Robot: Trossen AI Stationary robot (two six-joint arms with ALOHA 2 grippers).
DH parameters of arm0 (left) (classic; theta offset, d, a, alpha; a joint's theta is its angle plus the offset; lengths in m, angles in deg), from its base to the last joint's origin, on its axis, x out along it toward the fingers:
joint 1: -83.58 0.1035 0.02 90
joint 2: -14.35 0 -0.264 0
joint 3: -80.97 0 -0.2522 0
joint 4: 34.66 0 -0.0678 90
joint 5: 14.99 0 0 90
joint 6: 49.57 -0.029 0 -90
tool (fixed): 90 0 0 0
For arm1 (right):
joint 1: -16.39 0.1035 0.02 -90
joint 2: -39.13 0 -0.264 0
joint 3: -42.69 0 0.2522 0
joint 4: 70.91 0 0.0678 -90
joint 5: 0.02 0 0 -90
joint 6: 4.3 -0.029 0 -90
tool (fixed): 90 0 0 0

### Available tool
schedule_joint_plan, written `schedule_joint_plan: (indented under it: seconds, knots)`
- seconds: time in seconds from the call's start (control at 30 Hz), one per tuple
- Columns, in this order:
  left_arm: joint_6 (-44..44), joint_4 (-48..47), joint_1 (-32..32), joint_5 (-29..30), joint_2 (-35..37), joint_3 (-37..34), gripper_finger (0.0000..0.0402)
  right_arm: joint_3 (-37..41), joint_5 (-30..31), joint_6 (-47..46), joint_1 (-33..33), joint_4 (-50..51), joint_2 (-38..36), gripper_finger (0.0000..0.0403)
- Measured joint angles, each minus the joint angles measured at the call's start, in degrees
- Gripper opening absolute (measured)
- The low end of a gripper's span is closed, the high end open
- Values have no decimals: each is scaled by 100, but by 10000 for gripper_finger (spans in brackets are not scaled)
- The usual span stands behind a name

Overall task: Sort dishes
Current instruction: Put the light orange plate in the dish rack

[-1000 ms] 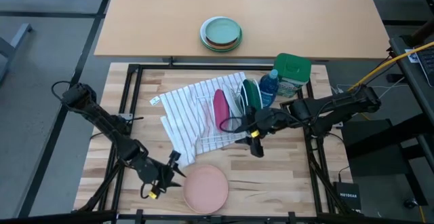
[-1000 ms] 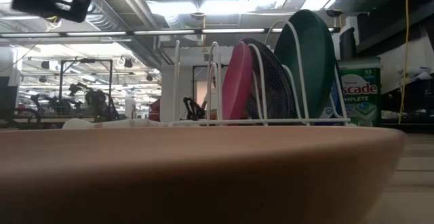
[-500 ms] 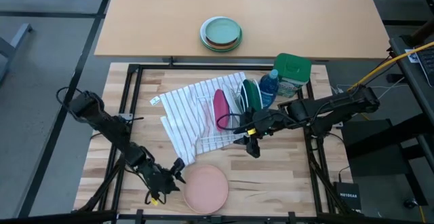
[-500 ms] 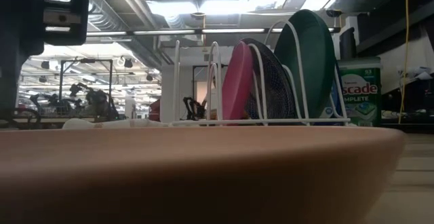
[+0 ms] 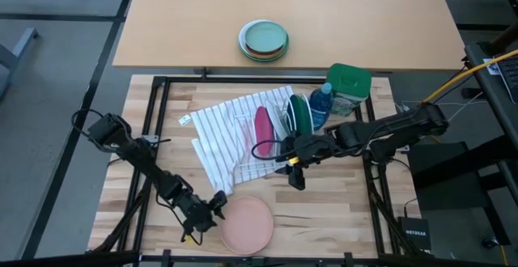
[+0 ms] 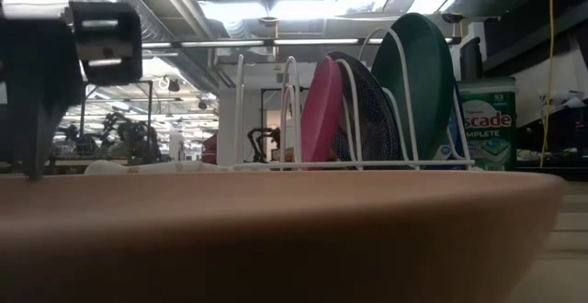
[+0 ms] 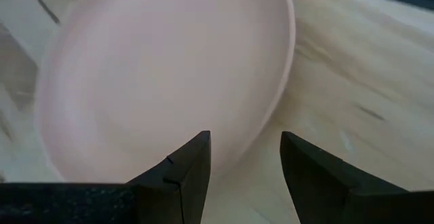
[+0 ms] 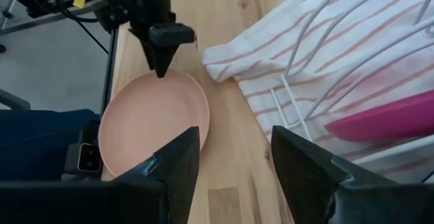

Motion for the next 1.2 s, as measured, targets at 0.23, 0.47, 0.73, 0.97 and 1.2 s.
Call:
schedule_joint_plan:
  seconds: [0.23,0.47,0.73,0.97,1.2]
  knots:
    - [-439,-230,207,-300,-1,-2,166,0,0,0,0,-2,83,186]
    - [-985,-235,430,-308,-22,-2,166,0,0,2,0,1,87,186]
    - [-1397,-153,494,-723,-295,6,126,0,0,2,0,0,87,186]
    - [-784,9,523,-769,-362,7,26,0,-2,4,0,-2,87,186]
    - [374,567,527,-736,-340,-7,11,0,211,17,-2,-135,87,186]
